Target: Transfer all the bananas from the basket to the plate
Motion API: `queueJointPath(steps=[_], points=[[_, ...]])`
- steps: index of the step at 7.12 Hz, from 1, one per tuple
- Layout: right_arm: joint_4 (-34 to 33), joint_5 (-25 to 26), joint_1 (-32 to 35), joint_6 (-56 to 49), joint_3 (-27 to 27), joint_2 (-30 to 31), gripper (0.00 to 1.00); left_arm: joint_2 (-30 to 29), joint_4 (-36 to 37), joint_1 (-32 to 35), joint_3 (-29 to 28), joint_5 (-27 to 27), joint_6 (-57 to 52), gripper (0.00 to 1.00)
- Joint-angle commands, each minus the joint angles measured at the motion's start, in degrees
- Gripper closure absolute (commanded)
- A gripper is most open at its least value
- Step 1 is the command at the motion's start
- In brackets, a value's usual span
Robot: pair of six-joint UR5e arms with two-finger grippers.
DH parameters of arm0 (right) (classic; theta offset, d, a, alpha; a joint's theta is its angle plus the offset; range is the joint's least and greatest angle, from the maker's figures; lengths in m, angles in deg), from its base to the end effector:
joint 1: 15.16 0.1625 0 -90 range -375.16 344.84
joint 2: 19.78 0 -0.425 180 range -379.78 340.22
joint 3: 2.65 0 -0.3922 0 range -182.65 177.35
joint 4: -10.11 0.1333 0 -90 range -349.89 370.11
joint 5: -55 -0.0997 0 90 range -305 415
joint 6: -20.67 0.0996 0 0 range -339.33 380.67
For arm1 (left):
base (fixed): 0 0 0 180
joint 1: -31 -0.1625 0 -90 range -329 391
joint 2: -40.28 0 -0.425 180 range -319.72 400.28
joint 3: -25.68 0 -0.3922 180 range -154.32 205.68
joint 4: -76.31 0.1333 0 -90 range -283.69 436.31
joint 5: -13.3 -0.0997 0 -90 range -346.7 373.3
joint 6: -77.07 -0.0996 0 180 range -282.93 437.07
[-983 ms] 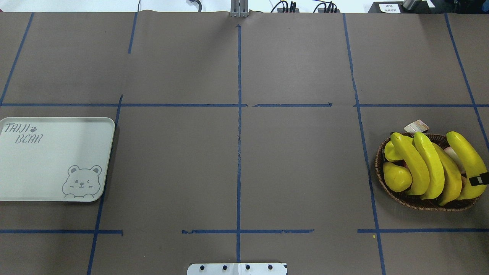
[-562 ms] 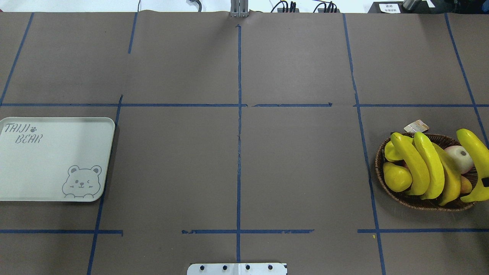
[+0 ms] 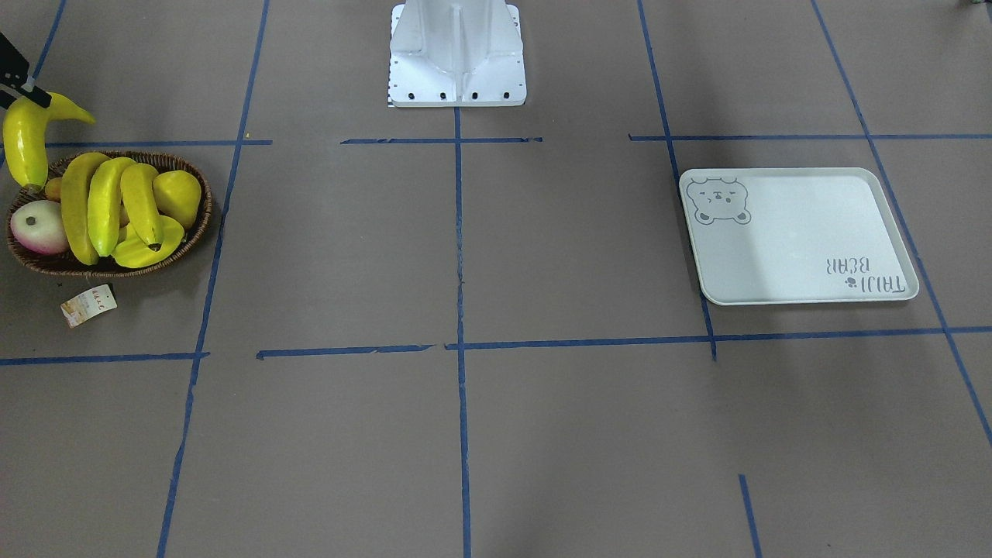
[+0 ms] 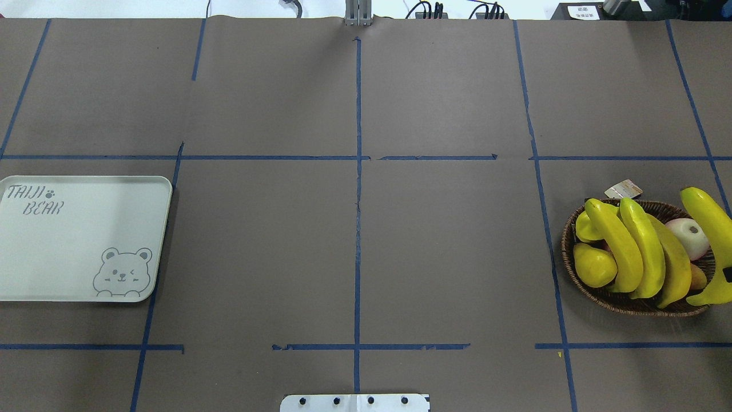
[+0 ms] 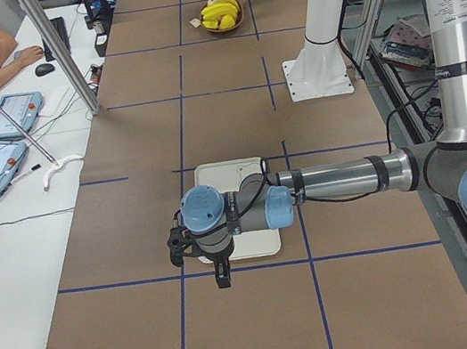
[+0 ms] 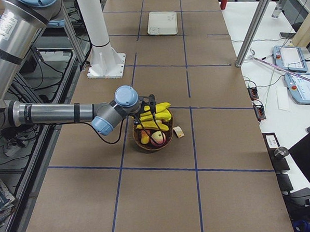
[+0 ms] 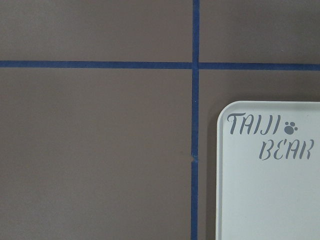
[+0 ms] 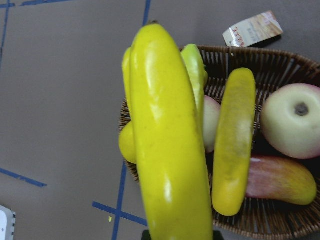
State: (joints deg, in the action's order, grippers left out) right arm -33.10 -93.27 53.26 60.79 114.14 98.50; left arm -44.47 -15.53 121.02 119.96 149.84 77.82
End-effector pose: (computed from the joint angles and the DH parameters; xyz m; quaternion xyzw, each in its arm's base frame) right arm -0.0644 -0.2950 0.5129 0.0584 -0.5582 -0.0552 0.8258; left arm -0.0612 -0.4540 0.6593 0.0045 0.3951 -0.0032 0.9186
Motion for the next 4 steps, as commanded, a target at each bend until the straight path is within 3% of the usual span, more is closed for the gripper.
queueJointPath(steps=[1,2,4], points=[[-0.12,-0.53,0.06,0.49,0.65,-6.18,1.0,-0.68,-0.27,-0.02,0.2,0.3,-0.22,0.0],[-2.82,-0.09,-2.12,0.84,-0.75,-12.92,1.0,-2.25,-0.97,-0.02,0.81,0.39,-0.14,0.0],[-15.35,1.91,-4.24,1.89,-1.64,-25.68,0.99,-2.97,-11.9,-2.9,0.65,0.48,1.69,0.0]])
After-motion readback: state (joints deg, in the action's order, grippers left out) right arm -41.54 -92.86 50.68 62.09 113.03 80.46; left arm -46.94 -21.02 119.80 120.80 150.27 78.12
